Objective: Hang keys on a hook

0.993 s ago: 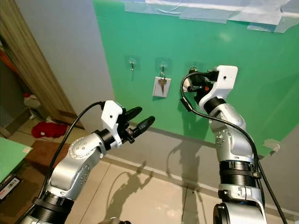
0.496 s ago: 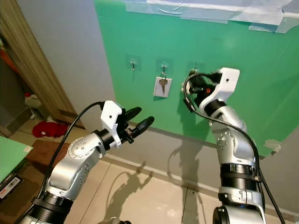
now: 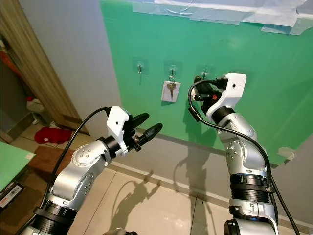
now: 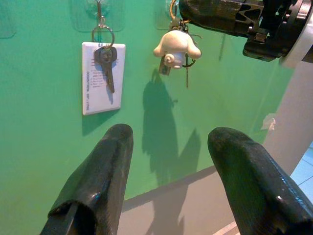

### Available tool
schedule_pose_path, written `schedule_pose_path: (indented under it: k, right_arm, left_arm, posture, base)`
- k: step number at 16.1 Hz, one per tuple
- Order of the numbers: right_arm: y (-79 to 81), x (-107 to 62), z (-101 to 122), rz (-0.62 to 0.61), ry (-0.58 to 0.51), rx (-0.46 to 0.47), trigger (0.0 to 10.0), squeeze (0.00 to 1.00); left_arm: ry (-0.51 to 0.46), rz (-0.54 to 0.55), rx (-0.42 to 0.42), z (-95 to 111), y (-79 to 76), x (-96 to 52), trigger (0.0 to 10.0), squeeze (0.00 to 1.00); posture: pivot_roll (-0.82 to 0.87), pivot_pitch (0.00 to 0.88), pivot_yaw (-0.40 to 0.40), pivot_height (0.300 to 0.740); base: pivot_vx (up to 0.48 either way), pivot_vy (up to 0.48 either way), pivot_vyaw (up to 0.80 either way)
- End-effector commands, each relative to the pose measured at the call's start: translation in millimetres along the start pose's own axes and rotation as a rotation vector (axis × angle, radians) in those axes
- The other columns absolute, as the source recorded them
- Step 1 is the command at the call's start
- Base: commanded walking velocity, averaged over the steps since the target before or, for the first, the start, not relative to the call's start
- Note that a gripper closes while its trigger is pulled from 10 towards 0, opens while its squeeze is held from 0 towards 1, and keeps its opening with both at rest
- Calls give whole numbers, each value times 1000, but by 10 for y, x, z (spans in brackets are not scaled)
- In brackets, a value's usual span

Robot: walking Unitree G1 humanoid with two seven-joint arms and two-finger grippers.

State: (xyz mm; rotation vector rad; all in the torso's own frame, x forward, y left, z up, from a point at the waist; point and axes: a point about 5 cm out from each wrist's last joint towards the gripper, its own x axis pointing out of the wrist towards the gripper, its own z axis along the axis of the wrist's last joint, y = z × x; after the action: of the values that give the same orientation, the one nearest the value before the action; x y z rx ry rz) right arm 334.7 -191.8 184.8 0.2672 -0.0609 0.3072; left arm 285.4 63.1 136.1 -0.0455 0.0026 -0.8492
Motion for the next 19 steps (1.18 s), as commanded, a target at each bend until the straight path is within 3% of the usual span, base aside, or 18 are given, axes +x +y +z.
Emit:
schedule_pose_path:
  k: [1, 14, 19]
  right_arm:
    - [-1, -14, 25, -7, -12, 14, 0, 0]
    - [-117, -52, -25, -76, 2, 61, 0, 0]
    - [-157, -55, -43, -99, 5, 89, 0, 0]
  left_arm:
    - [3, -9, 21, 14, -12, -15, 10000, 0]
    - [11, -16, 17, -2, -30, -20, 10000, 0]
    - [3, -122, 87, -6, -160, -22, 10000, 0]
  posture:
    - [-65, 0, 80, 740]
    - [-69, 0, 84, 740]
    - [-68, 0, 84, 740]
  base:
    - [0, 0, 0]
    - [0, 0, 0]
    - [0, 0, 0]
